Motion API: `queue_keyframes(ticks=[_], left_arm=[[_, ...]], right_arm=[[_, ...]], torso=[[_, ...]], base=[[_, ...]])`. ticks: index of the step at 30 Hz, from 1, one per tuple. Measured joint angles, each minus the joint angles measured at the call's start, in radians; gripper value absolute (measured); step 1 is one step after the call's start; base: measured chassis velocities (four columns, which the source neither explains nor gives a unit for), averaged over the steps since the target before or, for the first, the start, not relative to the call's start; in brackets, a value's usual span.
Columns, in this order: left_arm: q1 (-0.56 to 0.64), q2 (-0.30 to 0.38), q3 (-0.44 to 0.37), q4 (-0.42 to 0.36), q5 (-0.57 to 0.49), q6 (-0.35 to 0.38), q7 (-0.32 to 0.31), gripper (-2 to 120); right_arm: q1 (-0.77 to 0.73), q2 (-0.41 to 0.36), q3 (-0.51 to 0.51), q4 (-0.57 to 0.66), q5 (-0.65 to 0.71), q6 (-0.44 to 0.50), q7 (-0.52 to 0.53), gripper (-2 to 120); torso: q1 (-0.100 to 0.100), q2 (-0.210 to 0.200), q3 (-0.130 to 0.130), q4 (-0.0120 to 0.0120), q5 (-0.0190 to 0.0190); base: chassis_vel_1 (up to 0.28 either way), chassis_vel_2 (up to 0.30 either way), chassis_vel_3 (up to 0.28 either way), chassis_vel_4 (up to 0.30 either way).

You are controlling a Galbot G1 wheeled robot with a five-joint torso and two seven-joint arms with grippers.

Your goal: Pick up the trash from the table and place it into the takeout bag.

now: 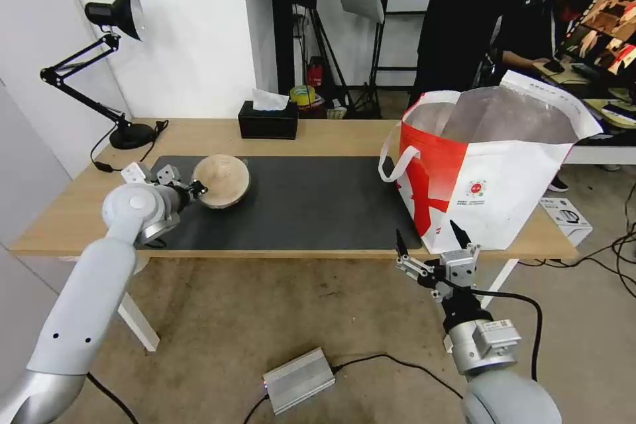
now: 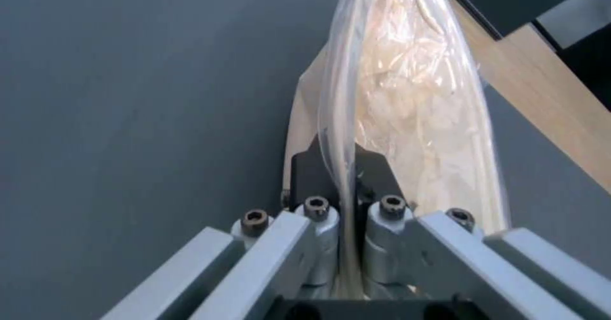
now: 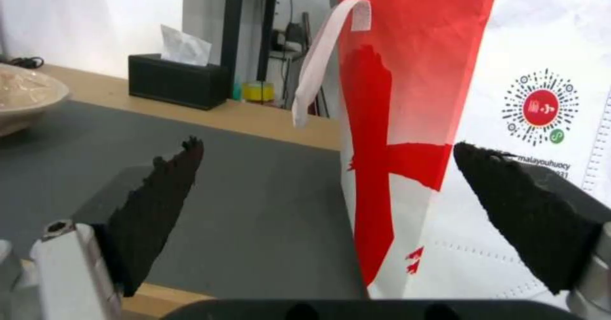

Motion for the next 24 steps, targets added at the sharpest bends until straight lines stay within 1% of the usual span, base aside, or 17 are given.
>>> queue_keyframes(ticks=[1,4,5,6,9,10,14,15,19,20,24], left_arm=[[0.0,0.0,0.0,0.0,0.0,0.0,0.0,0],[0.022,0.013,-0.011,-0.063,-0.008,-0.005,-0.01,0],[0.022,0.013,-0.011,-0.063,-0.008,-0.005,-0.01,0],[0.03,0.019,-0.016,-0.089,-0.019,-0.011,-0.018,0],[0.05,0.042,-0.038,-0.176,-0.086,-0.027,-0.055,0],[0.05,0.042,-0.038,-0.176,-0.086,-0.027,-0.055,0],[0.054,0.08,-0.06,-0.274,-0.174,-0.042,-0.092,0],[0.054,0.08,-0.06,-0.274,-0.174,-0.042,-0.092,0],[0.021,0.107,-0.058,-0.34,-0.267,-0.062,-0.135,0],[0.021,0.107,-0.058,-0.34,-0.267,-0.062,-0.135,0],[-0.048,0.127,-0.017,-0.384,-0.338,-0.08,-0.164,0]], right_arm=[[0.0,0.0,0.0,0.0,0.0,0.0,0.0,100],[-0.002,-0.002,0.001,0.004,0.0,0.0,0.0,100],[-0.002,-0.002,0.001,0.004,0.0,0.0,0.0,100],[-0.003,-0.003,0.002,0.004,0.0,0.0,0.0,100],[-0.007,-0.007,0.002,0.01,0.0,0.0,0.0,100],[-0.007,-0.007,0.002,0.01,0.0,0.0,0.0,100],[-0.012,-0.008,0.0,0.014,-0.002,0.0,0.0,100],[-0.012,-0.008,0.0,0.014,-0.002,0.0,0.0,100],[-0.013,-0.007,-0.005,0.019,-0.003,0.001,0.0,100],[-0.013,-0.007,-0.005,0.019,-0.003,0.001,0.0,100],[-0.012,-0.002,-0.011,0.027,-0.003,0.001,0.0,100]], torso=[[0.0,0.0,0.0,0.0,0.0],[0.0,0.0,0.0,0.0,0.0001],[0.0,0.0,0.0,0.0,0.0001],[0.0,0.0,0.0,0.0,0.0001],[0.0,0.0,0.0,0.0001,0.0001],[0.0,0.0,0.0,0.0001,0.0001],[0.0,0.0,0.0,0.0001,0.0001],[0.0,0.0,0.0,0.0001,0.0001],[0.0,0.0,0.0,0.0,0.0002],[0.0,0.0,0.0,0.0,0.0002],[0.0,0.0,0.0,0.0,0.0002]], base=[[0.0,0.0,0.0,0.0],[0.0,0.0,0.0,0.0],[0.0,0.0,0.0,0.0],[0.0,0.0,0.0,0.0],[0.0,0.0,0.0,0.0],[0.0,0.0,0.0,0.0],[0.0,0.0,0.0,0.0],[0.0,0.0,0.0,0.0],[0.0,0.0,0.0,0.0],[0.0,0.0,0.0,0.0],[0.0,0.0,0.0,0.0]])
